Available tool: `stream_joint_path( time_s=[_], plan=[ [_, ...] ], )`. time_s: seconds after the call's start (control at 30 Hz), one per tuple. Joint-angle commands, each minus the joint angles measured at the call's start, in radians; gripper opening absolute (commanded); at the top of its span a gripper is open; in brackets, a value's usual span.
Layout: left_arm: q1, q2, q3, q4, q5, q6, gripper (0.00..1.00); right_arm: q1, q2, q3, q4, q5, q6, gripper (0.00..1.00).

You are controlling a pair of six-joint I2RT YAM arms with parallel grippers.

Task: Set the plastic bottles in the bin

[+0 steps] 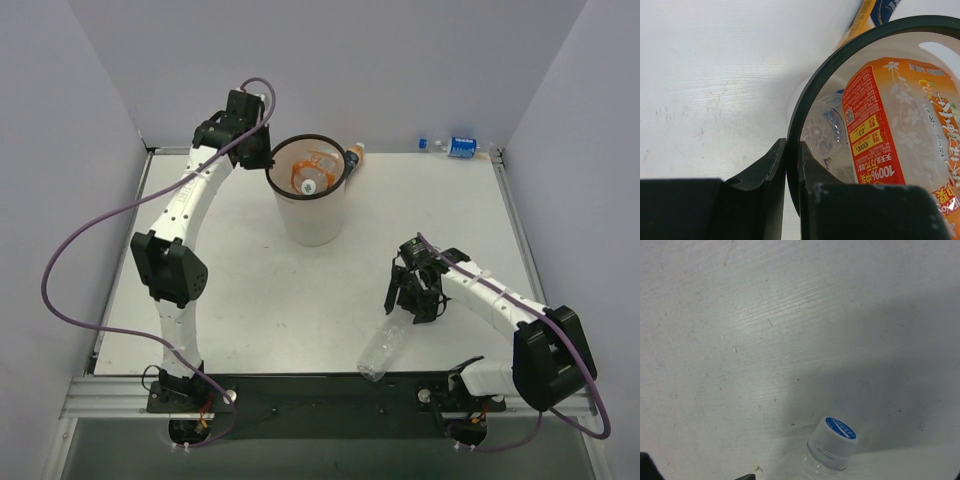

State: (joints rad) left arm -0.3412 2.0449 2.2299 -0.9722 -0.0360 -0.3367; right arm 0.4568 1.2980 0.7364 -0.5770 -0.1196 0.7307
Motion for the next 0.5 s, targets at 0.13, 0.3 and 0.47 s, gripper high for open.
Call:
stream_joint_path(
  time_s=[0.13, 0.3, 0.47],
  plan=[
    [0.014, 0.011, 0.042, 0.061, 0.028, -0.015, 0.02, -0.001, 0.023, 0.027, -0.017, -0.014, -0.014, 0.48],
    [0.014, 0.008, 0.048, 0.063, 0.036, -0.024, 0.13, -0.004, -0.006, 0.098, -0.064, 0.02, -0.045, 0.33],
    [0.014, -0.005, 0.04, 0.061, 0.036, -0.027, 0.26, -0.003, -0.003, 0.176, -0.106, 0.063, -0.109, 0.33]
  ],
)
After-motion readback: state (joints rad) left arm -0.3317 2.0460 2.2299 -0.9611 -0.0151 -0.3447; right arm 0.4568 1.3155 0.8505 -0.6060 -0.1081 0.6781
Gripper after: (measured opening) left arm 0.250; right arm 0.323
